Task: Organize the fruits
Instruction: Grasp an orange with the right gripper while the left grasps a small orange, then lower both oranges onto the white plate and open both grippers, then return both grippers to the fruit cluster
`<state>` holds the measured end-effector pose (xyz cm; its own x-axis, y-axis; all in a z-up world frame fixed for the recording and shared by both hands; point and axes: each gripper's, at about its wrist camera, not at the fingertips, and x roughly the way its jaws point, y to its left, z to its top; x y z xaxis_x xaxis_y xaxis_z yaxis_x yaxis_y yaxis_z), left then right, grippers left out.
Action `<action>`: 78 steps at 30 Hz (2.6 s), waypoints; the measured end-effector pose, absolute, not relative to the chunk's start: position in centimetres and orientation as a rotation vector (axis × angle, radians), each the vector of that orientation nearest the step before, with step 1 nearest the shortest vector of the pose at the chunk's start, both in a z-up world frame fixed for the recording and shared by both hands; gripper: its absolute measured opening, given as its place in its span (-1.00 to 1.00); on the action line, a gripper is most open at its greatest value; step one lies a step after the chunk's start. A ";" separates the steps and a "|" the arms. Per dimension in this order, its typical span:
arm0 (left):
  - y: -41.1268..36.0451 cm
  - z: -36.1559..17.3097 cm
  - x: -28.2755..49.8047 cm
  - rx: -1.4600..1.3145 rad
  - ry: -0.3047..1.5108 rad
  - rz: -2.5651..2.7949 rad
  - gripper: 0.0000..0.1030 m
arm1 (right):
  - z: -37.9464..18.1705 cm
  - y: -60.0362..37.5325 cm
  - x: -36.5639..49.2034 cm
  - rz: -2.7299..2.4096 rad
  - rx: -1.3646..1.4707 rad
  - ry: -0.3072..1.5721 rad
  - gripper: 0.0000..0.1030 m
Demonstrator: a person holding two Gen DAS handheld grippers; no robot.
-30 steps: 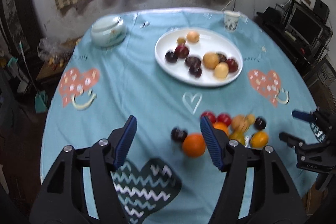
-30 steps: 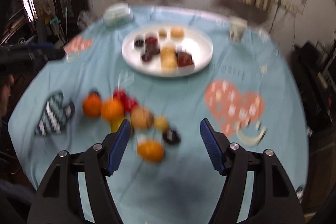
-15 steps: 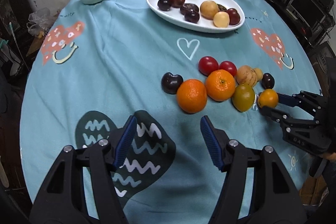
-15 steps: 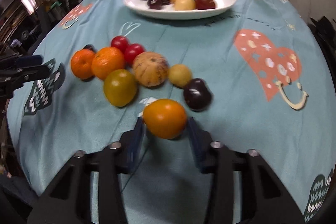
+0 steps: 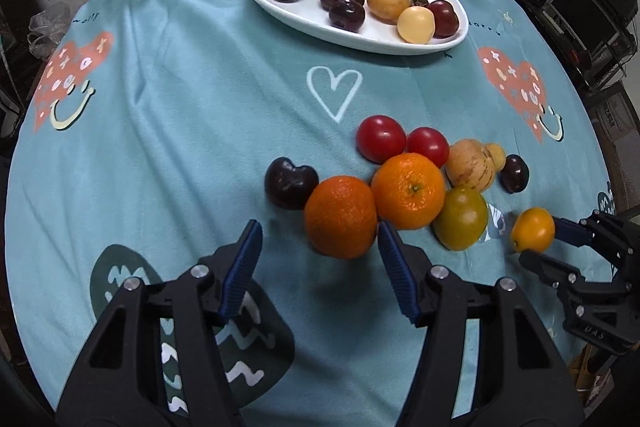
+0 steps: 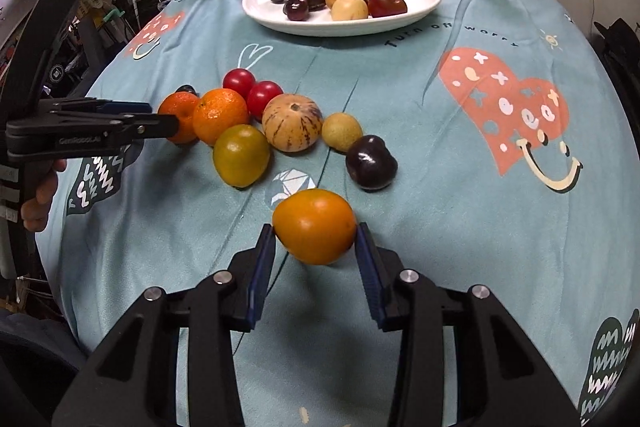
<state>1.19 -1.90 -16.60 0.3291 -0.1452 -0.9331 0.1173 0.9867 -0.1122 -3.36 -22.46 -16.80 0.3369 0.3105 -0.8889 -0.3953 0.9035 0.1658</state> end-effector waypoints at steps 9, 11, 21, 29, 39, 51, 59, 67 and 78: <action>-2.7 -16.9 1.6 -0.033 1.243 -0.202 -0.26 | -17.1 -21.8 -3.4 0.470 -0.081 1.153 -0.20; -2.4 -16.1 0.9 -0.035 1.221 -0.206 -0.26 | -16.9 -21.9 -3.4 0.462 -0.072 1.152 -0.20; -3.5 -11.4 -2.8 0.084 1.093 -0.190 -0.26 | -16.3 -22.1 -5.1 0.480 -0.025 1.144 -0.20; -5.0 -6.4 -2.6 0.123 0.971 -0.195 -0.26 | -10.9 -21.5 -4.6 0.517 0.004 1.005 -0.20; -6.0 -3.6 -1.0 0.156 0.907 -0.192 -0.26 | -6.7 -21.9 -2.5 0.533 0.024 0.904 -0.20; -6.3 -5.2 6.4 0.146 0.930 -0.183 -0.25 | -5.8 -21.1 5.1 0.526 -0.013 0.877 -0.20; -4.6 -9.9 15.9 0.063 1.031 -0.116 -0.25 | -8.9 -20.4 15.1 0.456 -0.043 0.923 -0.20; -4.9 -12.3 20.6 0.057 1.047 -0.098 -0.13 | -13.2 -18.8 23.2 0.436 -0.016 1.020 -0.18; -2.8 -8.7 17.4 0.063 0.953 -0.088 0.07 | -10.5 -20.3 21.7 0.434 -0.001 0.932 0.33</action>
<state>17.37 -2.77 -8.74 0.5762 -0.0471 -0.8160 0.1027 0.9946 0.0151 21.73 -20.34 -10.45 0.5166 0.3606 -0.7766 -0.3618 0.9140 0.1837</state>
